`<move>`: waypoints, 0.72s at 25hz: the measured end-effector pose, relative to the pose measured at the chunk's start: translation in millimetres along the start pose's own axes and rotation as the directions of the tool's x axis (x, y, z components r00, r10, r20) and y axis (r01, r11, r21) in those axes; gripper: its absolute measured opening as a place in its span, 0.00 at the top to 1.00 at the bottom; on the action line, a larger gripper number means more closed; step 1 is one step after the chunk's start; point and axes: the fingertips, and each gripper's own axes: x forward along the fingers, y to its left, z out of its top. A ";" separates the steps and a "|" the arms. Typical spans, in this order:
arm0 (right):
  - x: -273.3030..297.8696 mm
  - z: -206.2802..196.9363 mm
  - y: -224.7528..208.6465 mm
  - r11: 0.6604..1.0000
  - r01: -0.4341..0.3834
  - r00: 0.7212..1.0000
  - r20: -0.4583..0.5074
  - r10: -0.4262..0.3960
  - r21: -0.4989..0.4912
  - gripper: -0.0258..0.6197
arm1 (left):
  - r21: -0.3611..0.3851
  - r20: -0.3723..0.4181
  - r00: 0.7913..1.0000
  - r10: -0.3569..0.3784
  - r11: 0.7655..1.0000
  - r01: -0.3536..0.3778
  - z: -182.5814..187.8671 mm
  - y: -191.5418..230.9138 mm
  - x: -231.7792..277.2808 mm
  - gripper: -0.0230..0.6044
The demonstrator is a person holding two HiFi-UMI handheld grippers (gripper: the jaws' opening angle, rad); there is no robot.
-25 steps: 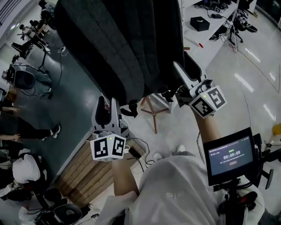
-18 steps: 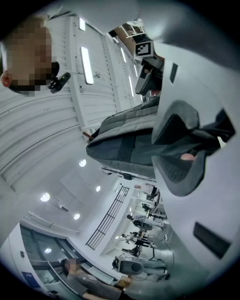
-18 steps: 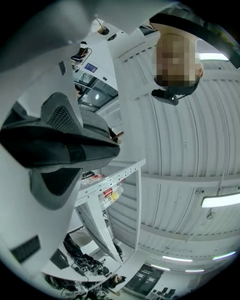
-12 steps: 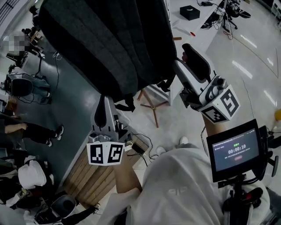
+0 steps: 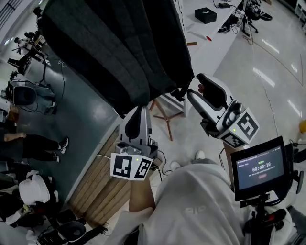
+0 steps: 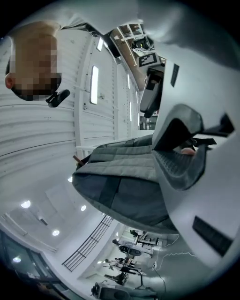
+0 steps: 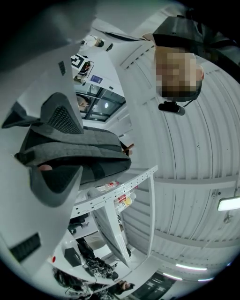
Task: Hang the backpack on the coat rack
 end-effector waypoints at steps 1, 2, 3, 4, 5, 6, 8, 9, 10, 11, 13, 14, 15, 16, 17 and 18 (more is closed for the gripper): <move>-3.7 -6.0 0.6 1.000 0.005 1.000 -0.017 -0.005 0.003 0.62 | -0.006 -0.009 1.000 -0.012 1.000 0.012 -3.7 -3.9 1.1 0.95; -6.8 -11.8 1.2 1.000 0.010 0.999 -0.033 -0.010 0.007 0.62 | -0.010 -0.017 1.000 -0.025 1.000 0.024 -6.6 -7.6 2.1 0.95; -9.3 -16.8 1.7 1.000 0.017 0.999 -0.047 -0.016 0.012 0.62 | -0.011 -0.027 0.999 -0.038 0.999 0.038 -9.1 -11.5 2.9 0.95; -11.4 -21.0 2.1 0.999 0.025 0.998 -0.056 -0.024 0.022 0.70 | -0.008 -0.038 0.998 -0.051 0.999 0.051 -11.5 -15.4 3.8 0.95; -13.0 -24.1 2.6 0.999 0.034 0.998 -0.061 -0.032 0.035 0.74 | 0.000 -0.049 0.997 -0.062 0.998 0.062 -13.7 -19.0 4.6 0.95; -14.0 -26.3 3.9 0.998 0.038 0.997 -0.063 -0.035 0.051 0.74 | 0.010 -0.058 0.996 -0.068 0.998 0.069 -15.7 -22.2 5.2 0.95; -14.5 -28.8 9.8 0.996 0.027 0.998 -0.060 -0.022 0.083 0.78 | 0.020 -0.071 0.995 -0.072 0.997 0.074 -19.3 -26.5 5.7 0.95; -14.4 -30.1 14.5 0.995 0.015 0.998 -0.058 -0.009 0.101 0.80 | 0.016 -0.075 0.995 -0.073 0.997 0.075 -20.8 -27.9 5.6 0.95; -13.8 -31.4 19.7 0.993 0.002 0.998 -0.057 0.005 0.119 0.82 | 0.008 -0.076 0.994 -0.075 0.997 0.075 -22.3 -28.8 5.3 0.95; -12.7 -32.6 24.9 0.991 -0.010 0.998 -0.057 0.017 0.131 0.83 | -0.004 -0.077 0.994 -0.076 0.997 0.076 -23.8 -29.4 4.9 0.95; -9.6 -36.0 33.7 0.991 -0.024 0.997 -0.064 0.032 0.133 0.83 | -0.030 -0.081 0.993 -0.082 0.996 0.080 -26.8 -30.6 4.1 0.95; -8.3 -37.9 37.1 0.991 -0.027 0.997 -0.070 0.037 0.130 0.83 | -0.041 -0.084 0.993 -0.087 0.996 0.084 -27.8 -31.3 3.6 0.95; -7.3 -39.7 39.6 0.991 -0.030 0.996 -0.076 0.040 0.129 0.83 | -0.049 -0.086 0.992 -0.091 0.995 0.087 -28.3 -32.0 3.1 0.95; -6.6 -41.1 41.2 0.991 -0.031 0.996 -0.079 0.041 0.132 0.83 | -0.054 -0.087 0.992 -0.093 0.995 0.089 -28.2 -32.3 2.5 0.95; -6.1 -42.1 42.1 0.990 -0.030 0.996 -0.079 0.041 0.139 0.83 | -0.056 -0.088 0.992 -0.094 0.994 0.089 -28.0 -32.2 1.8 0.95; -5.8 -42.8 42.6 0.988 -0.029 0.996 -0.078 0.041 0.148 0.83 | -0.059 -0.087 0.992 -0.092 0.994 0.087 -27.9 -31.6 1.1 0.95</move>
